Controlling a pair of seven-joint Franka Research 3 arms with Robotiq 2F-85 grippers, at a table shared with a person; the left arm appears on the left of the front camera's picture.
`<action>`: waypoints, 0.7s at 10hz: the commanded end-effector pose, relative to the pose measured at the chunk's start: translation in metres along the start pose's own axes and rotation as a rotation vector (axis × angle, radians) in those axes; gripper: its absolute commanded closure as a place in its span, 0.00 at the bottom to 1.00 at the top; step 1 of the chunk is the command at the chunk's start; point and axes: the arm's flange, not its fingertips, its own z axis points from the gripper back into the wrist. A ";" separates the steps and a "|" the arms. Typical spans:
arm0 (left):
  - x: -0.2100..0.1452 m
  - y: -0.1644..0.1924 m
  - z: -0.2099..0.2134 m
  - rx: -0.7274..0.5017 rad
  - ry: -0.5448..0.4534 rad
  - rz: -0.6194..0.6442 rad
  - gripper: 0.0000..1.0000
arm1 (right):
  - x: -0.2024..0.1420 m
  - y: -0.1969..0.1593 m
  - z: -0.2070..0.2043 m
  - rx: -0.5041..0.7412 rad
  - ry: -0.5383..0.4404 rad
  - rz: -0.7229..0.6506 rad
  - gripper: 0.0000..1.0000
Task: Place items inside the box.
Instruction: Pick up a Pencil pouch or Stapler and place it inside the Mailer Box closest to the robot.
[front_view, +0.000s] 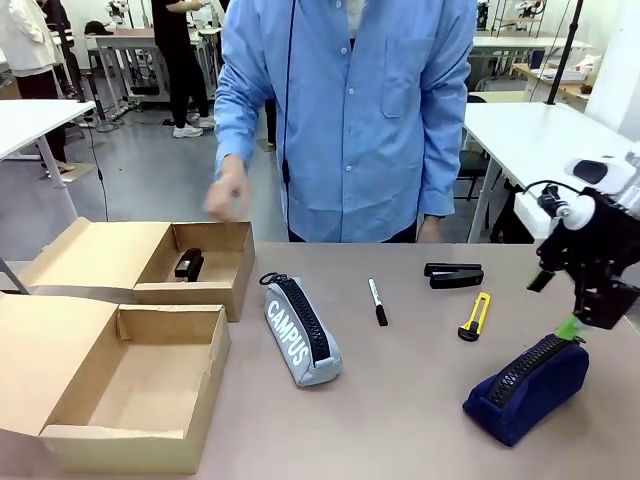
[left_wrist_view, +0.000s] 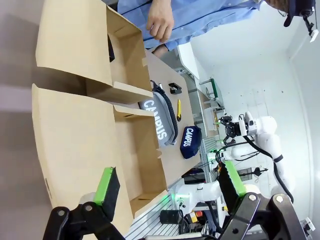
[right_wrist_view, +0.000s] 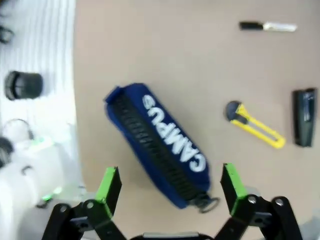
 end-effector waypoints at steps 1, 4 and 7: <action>0.001 -0.001 0.000 -0.020 -0.014 -0.022 0.00 | -0.021 0.027 -0.063 -0.085 -0.009 0.113 0.00; 0.001 -0.001 0.000 -0.020 -0.014 -0.022 0.00 | -0.025 0.029 -0.099 0.084 0.104 0.216 0.00; 0.001 -0.001 0.000 -0.020 -0.014 -0.022 0.00 | -0.034 0.029 -0.090 0.088 0.118 0.176 0.00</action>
